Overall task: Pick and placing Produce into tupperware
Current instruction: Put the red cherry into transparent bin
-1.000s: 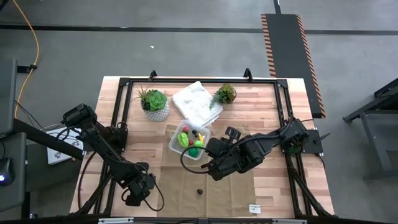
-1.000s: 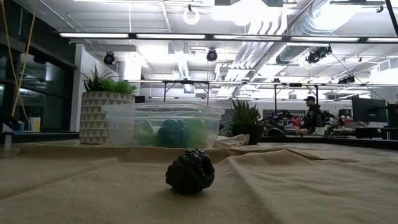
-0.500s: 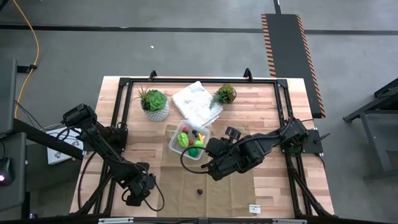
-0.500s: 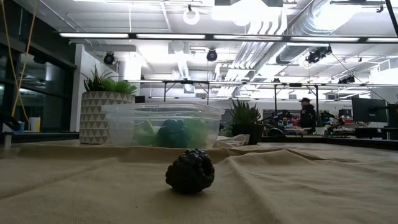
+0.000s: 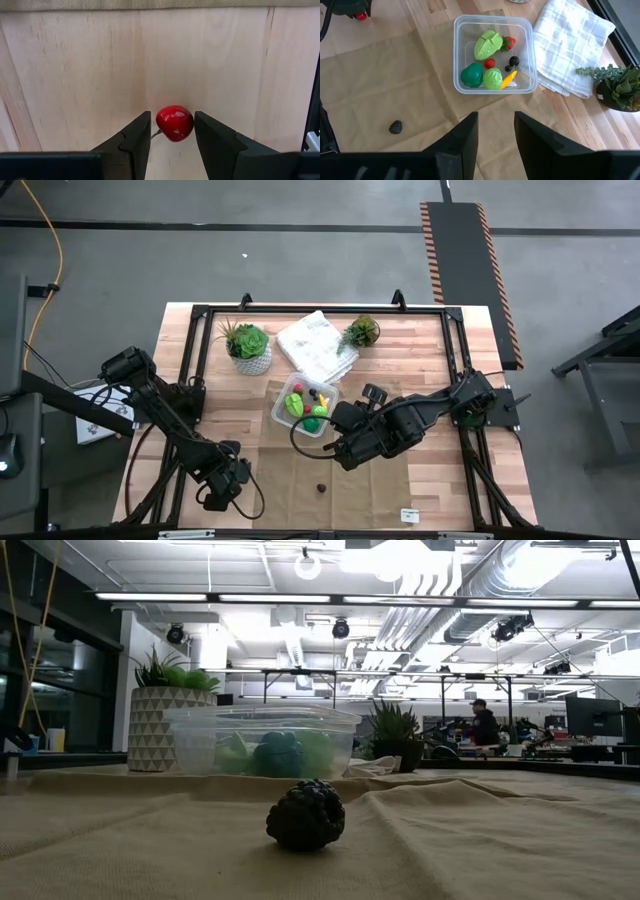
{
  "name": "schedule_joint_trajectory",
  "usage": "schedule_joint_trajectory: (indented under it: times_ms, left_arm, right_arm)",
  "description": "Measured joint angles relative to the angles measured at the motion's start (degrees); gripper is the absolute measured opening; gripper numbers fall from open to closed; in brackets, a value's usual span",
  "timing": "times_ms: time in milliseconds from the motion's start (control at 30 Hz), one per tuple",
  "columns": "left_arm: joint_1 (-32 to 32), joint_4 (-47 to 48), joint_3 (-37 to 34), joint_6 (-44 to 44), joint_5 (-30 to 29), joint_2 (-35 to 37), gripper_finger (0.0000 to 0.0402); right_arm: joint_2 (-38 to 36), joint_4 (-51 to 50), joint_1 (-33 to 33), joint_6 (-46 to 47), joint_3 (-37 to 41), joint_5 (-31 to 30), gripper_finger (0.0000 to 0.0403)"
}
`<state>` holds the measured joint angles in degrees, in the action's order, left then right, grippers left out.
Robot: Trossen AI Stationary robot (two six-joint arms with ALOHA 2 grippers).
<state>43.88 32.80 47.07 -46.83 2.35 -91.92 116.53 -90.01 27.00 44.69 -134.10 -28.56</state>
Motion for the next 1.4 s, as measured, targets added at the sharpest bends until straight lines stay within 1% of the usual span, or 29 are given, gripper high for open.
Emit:
schedule_joint_trajectory:
  times_ms: [133, 400, 500, 900, 1033, 1200, 1400]
  left_arm:
    - [0.0, 0.0, 0.0, 0.0, 0.0, 0.0, 0.0136]
    - [0.0, 0.0, 0.0, 0.0, 0.1, 0.0, 0.0095]
    - [0.0, 0.0, 0.0, -0.1, 0.2, 0.0, 0.0086]
    - [0.0, -0.1, 0.0, -0.1, 0.2, 0.0, 0.0087]
    - [0.0, 0.1, 1.4, 0.0, 0.2, 0.0, 0.0087]
    - [-2.2, 0.3, 4.7, 1.7, -0.2, 0.0, 0.0087]
    - [-8.4, 0.4, 9.1, 6.1, -1.7, 0.0, 0.0087]
  right_arm:
    - [0.0, 0.0, 0.0, 0.0, 0.0, 0.0, 0.0119]
    - [0.0, 0.0, 0.0, 0.0, 0.0, 0.0, 0.0119]
    - [0.0, 0.0, 0.0, 0.0, 0.0, 0.0, 0.0119]
    - [0.0, 0.0, 0.0, 0.0, 0.0, 0.0, 0.0119]
    - [0.0, 0.0, 0.0, -0.2, 0.0, 0.0, 0.0119]
    - [-0.1, 0.5, 0.0, -1.2, 0.0, -0.8, 0.0119]
    - [-3.1, 5.3, -0.5, -5.0, 0.0, -2.6, 0.0119]
